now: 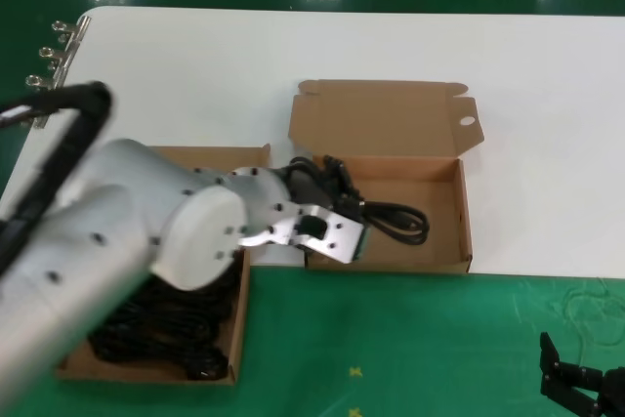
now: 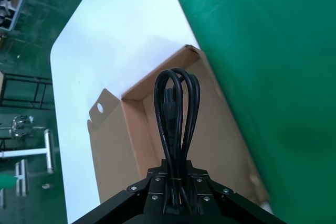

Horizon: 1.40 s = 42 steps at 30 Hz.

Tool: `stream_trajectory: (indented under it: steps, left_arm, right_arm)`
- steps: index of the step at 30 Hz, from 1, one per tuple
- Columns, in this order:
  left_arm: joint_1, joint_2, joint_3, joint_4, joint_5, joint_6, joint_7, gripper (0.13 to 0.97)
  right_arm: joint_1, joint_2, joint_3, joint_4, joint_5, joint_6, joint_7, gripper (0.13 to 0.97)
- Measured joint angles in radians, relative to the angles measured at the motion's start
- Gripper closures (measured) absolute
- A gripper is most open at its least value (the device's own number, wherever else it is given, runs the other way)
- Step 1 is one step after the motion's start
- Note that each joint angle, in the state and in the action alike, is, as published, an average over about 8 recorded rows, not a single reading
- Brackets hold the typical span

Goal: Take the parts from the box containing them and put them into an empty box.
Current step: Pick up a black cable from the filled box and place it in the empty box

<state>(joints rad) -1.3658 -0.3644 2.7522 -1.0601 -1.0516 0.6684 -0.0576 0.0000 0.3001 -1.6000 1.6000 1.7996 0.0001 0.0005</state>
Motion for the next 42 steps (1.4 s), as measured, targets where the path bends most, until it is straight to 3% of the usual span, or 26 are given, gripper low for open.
stream_trajectory:
  steps: [9,17,23,32,42]
  left_arm:
    - [0.020,0.145,0.000,0.143,0.059,-0.094,-0.048,0.891]
    - [0.028,0.210,0.000,0.205,0.087,-0.126,-0.073,0.891]
    - [0.035,0.222,0.000,0.223,0.131,-0.138,-0.087,0.880]
    - [0.049,0.215,-0.002,0.216,0.218,-0.141,-0.117,0.860]
    - [0.082,0.182,-0.032,0.150,0.300,-0.148,-0.140,0.738]
  right_arm:
    - [0.000,0.000,0.000,0.000,0.000,0.000,0.000,0.129]
    - [0.000,0.000,0.000,0.000,0.000,0.000,0.000,0.129]
    - [0.000,0.000,0.000,0.000,0.000,0.000,0.000,0.129]
    - [0.000,0.000,0.000,0.000,0.000,0.000,0.000,0.129]
    - [0.000,0.000,0.000,0.000,0.000,0.000,0.000,0.129]
